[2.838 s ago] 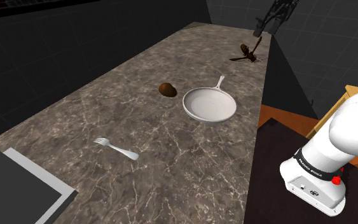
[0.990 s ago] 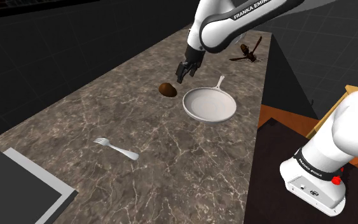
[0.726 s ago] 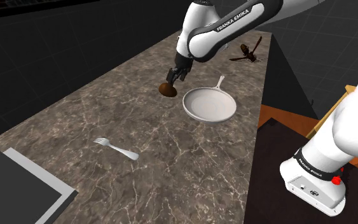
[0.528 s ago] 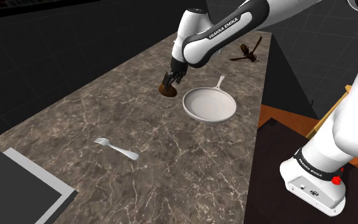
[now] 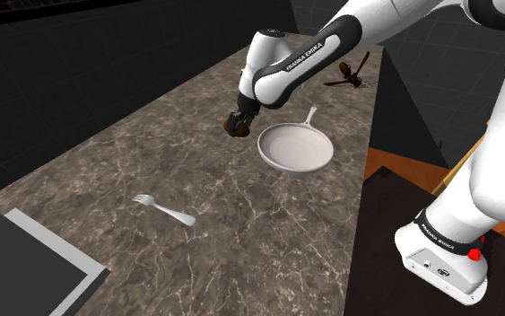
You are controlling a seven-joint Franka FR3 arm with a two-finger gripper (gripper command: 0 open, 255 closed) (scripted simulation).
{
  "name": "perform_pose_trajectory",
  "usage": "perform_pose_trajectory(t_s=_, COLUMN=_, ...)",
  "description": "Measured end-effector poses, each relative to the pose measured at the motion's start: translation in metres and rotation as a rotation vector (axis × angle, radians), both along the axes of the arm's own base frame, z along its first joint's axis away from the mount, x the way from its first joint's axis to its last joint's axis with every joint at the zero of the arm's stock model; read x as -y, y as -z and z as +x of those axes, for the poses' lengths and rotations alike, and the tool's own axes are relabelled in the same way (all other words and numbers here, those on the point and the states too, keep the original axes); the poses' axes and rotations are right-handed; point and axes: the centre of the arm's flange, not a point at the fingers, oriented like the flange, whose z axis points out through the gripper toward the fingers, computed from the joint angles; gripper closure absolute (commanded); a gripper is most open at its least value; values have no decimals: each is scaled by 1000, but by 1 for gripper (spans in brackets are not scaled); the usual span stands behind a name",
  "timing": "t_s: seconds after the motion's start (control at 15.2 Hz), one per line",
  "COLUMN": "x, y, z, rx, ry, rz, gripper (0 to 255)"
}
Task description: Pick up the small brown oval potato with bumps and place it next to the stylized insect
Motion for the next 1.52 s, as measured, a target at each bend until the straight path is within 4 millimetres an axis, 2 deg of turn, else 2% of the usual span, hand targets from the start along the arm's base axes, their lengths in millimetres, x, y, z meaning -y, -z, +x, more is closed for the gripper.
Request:
perform_pose_trajectory(t_s=0.33, x=0, y=2, z=0, rx=0, ry=0, rz=0, gripper=0)
perform_pose_trajectory(t_s=0.4, x=0, y=2, z=0, rx=0, ry=0, rz=0, gripper=255)
perform_pose_trajectory(t_s=1.06, x=0, y=1, z=1, rx=1, ry=0, rz=0, gripper=255)
perform_pose_trajectory(t_s=1.52, x=1, y=-30, z=0, rx=1, ry=0, rz=0, gripper=255)
